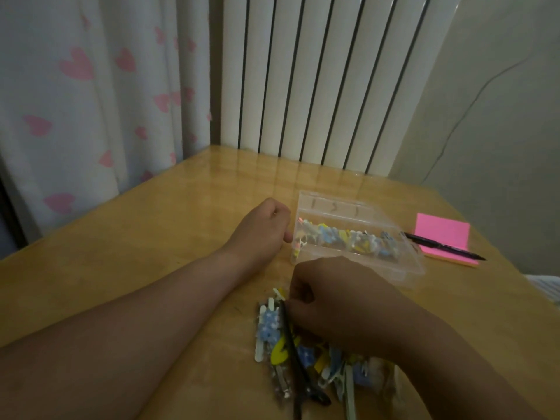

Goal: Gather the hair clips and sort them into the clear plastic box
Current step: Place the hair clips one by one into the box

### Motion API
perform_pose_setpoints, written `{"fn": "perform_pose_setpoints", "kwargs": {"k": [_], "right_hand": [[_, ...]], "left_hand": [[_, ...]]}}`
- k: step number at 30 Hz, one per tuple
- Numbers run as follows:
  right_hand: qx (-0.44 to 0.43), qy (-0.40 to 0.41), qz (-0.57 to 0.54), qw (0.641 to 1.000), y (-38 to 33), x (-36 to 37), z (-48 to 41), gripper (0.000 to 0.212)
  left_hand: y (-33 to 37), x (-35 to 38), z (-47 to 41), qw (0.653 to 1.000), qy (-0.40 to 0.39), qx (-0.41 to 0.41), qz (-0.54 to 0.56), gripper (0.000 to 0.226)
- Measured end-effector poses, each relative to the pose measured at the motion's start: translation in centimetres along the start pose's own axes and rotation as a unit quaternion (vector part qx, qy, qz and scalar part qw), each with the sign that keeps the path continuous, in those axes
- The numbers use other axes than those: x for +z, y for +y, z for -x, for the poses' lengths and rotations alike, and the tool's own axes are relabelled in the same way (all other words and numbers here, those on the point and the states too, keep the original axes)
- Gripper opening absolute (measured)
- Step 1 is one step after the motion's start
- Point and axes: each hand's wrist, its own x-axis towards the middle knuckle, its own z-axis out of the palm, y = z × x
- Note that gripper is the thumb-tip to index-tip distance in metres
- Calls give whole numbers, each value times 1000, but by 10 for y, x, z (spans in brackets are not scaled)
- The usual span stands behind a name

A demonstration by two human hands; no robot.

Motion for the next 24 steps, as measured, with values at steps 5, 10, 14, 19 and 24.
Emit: {"fn": "perform_pose_setpoints", "kwargs": {"k": [5, 10, 14, 19, 24], "right_hand": [[-7, 45, -80, 996, 11, -7, 1, 20], [90, 194, -242, 946, 34, -32, -9, 18], [164, 185, -249, 936, 50, -42, -35, 16], [191, 87, -180, 961, 52, -31, -65, 5], [193, 49, -153, 968, 50, -23, -76, 6]], "left_hand": [[0, 0, 0, 1000, -1, 2, 4, 21], [1, -3, 2, 1000, -13, 2, -2, 21], [1, -3, 3, 999, -29, 0, -15, 20], [3, -4, 5, 999, -25, 0, -22, 20], [3, -4, 4, 999, -26, 8, -30, 20]]}}
